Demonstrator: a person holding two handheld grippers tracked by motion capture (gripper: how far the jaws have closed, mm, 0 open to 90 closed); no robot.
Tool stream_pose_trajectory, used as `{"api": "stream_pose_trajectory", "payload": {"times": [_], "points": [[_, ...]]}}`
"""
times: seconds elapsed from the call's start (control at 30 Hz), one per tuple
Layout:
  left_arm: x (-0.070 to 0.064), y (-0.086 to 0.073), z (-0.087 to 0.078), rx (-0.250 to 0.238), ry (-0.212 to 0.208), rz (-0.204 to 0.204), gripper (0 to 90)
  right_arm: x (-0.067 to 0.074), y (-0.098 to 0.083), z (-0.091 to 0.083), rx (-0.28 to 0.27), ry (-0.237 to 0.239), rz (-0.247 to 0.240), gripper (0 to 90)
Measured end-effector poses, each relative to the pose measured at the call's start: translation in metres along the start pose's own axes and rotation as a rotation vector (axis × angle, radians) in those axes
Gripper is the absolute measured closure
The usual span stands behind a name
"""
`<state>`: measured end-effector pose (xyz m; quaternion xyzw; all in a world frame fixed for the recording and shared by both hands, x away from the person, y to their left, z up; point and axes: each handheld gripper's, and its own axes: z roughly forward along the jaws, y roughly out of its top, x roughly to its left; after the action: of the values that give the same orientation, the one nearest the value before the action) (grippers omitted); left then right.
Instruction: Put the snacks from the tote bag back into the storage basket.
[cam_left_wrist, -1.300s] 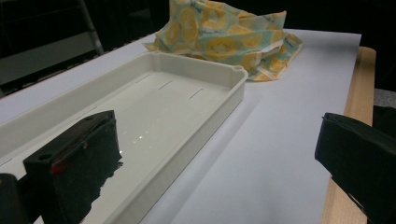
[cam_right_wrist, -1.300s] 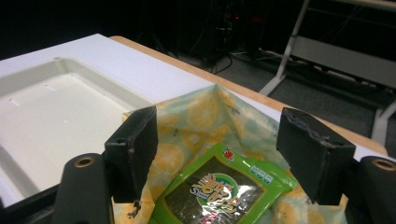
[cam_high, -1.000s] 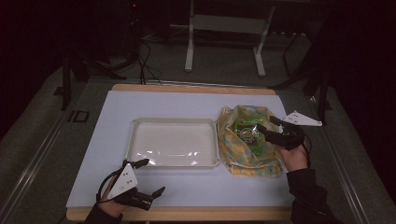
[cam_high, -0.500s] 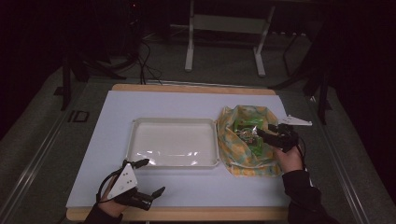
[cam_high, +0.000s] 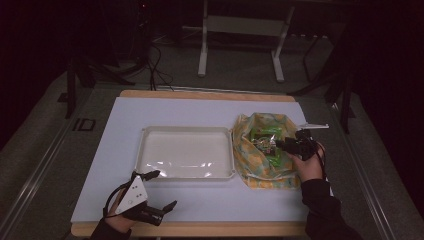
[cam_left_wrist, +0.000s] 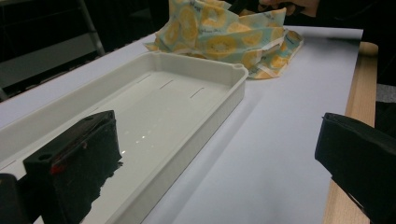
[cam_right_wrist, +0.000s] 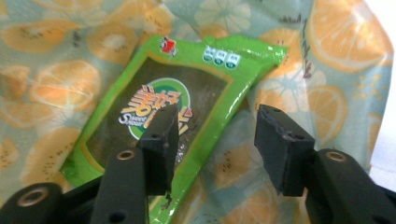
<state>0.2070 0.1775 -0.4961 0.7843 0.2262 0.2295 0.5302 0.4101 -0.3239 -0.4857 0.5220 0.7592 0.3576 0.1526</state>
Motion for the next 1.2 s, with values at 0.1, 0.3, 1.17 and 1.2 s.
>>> {"api": "stream_pose_trajectory", "payload": {"times": [0.1,0.3,1.17,1.2], "points": [[0.000,0.000,0.000,0.000,0.002,-0.001,0.4,-0.002,0.001,0.005,0.033,0.025,0.033,55.9],[0.000,0.000,0.000,0.006,0.000,0.008,0.4,-0.007,0.001,0.015,0.083,0.062,0.122,53.8],[0.000,0.000,0.001,0.010,-0.005,0.007,0.4,0.011,0.002,0.033,0.205,0.037,0.059,87.5],[0.000,0.000,0.001,0.011,-0.005,0.007,0.4,0.010,0.002,0.032,0.205,0.041,0.068,88.0]]}}
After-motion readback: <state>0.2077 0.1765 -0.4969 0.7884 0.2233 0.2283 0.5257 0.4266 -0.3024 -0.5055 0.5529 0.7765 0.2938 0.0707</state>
